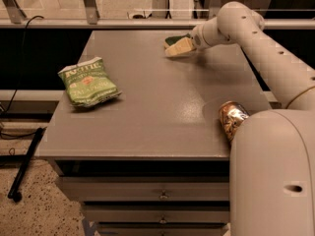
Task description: Move sponge near orange can
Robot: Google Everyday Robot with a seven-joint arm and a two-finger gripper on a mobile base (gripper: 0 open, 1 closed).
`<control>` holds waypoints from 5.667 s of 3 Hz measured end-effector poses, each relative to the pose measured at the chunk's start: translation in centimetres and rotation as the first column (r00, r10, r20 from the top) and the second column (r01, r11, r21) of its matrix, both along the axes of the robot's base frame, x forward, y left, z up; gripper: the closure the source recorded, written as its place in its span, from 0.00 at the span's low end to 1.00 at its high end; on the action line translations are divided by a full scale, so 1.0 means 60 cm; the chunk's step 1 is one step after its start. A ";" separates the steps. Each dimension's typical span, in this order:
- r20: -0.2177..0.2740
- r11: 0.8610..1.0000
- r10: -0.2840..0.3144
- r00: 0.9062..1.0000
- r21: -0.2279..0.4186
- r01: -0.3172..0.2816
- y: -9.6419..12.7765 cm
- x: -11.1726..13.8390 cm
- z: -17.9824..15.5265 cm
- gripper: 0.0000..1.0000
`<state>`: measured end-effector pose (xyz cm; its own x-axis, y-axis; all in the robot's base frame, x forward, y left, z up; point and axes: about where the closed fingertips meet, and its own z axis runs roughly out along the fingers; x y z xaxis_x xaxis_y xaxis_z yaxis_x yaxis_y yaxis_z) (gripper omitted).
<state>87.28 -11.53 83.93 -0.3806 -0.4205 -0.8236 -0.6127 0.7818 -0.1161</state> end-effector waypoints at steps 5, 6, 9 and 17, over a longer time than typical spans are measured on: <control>-0.011 0.986 0.164 0.986 -0.022 -0.164 0.010 -0.075 0.091 1.00; -0.050 0.967 0.246 0.968 -0.048 -0.249 0.015 -0.131 0.099 1.00; -0.204 0.924 0.349 0.915 -0.085 -0.372 0.007 -0.259 0.083 1.00; -0.419 0.967 0.142 0.897 -0.134 -0.216 -0.089 -0.493 0.035 0.81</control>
Offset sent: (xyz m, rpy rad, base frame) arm 0.0200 0.0007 0.0030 0.0486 0.0756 0.0066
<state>57.73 -16.87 86.01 -0.5688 -0.6344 -0.5234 -0.7630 0.6446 0.0480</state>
